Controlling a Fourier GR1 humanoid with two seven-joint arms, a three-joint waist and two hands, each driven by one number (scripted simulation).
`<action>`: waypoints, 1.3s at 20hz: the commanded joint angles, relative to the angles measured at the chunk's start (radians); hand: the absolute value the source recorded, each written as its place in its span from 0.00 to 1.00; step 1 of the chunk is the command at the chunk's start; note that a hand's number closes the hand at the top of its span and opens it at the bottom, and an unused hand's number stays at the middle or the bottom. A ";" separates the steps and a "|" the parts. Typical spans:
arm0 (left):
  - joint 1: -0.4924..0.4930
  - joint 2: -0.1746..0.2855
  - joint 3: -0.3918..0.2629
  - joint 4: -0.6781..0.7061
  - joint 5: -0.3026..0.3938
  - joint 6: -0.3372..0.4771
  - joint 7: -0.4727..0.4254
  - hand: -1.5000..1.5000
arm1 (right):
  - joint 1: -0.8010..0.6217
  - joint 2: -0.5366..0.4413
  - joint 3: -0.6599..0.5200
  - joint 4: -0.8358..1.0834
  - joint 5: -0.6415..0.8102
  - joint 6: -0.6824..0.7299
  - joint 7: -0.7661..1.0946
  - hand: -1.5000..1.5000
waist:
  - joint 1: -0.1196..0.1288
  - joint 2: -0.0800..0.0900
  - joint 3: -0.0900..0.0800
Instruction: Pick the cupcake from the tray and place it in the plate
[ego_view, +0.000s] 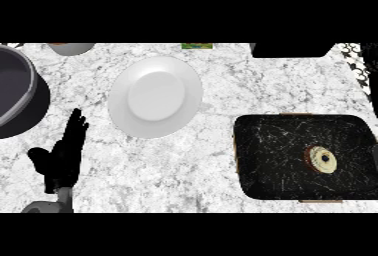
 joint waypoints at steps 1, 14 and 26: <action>-0.031 -0.011 -0.002 0.051 -0.021 -0.018 0.027 0.50 | 0.067 -0.017 -0.061 -0.067 -0.092 0.075 0.076 1.00 | 0.009 -0.021 0.004; 0.020 0.023 -0.050 0.000 -0.043 -0.004 0.153 0.50 | 0.424 0.072 -0.109 0.102 -0.004 -0.032 -0.178 1.00 | -0.046 -0.020 0.016; 0.006 0.009 -0.106 -0.071 -0.097 0.003 0.230 0.50 | 0.507 -0.150 -0.060 0.205 0.245 0.155 -0.482 0.00 | 0.021 -0.021 0.005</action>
